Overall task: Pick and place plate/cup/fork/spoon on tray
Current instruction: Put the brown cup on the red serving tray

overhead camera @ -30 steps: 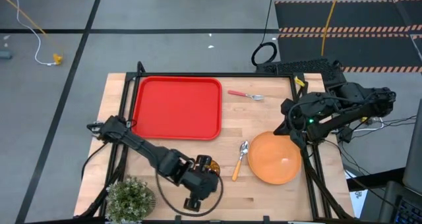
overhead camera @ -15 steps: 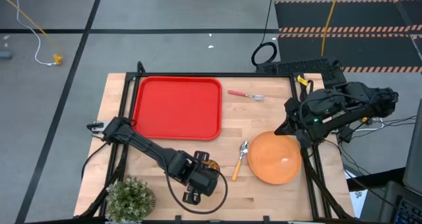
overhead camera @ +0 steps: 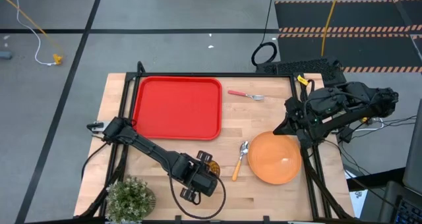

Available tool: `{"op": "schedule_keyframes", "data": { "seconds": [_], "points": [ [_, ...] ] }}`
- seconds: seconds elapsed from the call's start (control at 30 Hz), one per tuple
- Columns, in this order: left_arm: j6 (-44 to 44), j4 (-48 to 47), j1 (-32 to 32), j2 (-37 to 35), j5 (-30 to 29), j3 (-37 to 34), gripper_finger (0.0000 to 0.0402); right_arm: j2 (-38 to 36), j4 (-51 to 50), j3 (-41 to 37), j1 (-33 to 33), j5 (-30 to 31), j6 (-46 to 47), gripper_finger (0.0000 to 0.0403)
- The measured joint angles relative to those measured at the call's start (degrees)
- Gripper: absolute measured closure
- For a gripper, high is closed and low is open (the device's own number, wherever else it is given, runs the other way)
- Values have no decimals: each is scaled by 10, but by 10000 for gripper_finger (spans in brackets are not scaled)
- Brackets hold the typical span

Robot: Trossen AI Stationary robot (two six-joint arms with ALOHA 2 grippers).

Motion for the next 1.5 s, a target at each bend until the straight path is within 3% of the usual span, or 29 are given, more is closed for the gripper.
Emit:
{"op": "schedule_keyframes", "data": {
  "seconds": [0.13, 0.5, 0.87, 1.4, 1.5],
  "points": [
    [19, 10, 0, 0, 0, -5, 249, 0, 0, 0, 0, 0, 0, 403],
    [13, 23, 0, 0, 36, 2, 390, 0, 0, 0, 0, 1, -6, 403],
    [-27, -22, 17, -1, 30, 58, 393, 0, 0, 0, 0, 2, -12, 403],
    [-127, -238, 93, -1, 29, 257, 394, 5, 0, 0, -1, 22, -25, 403],
    [-129, -249, 122, -18, 32, 256, 394, 7, 1, 0, -1, 44, -9, 403]
  ]
}}
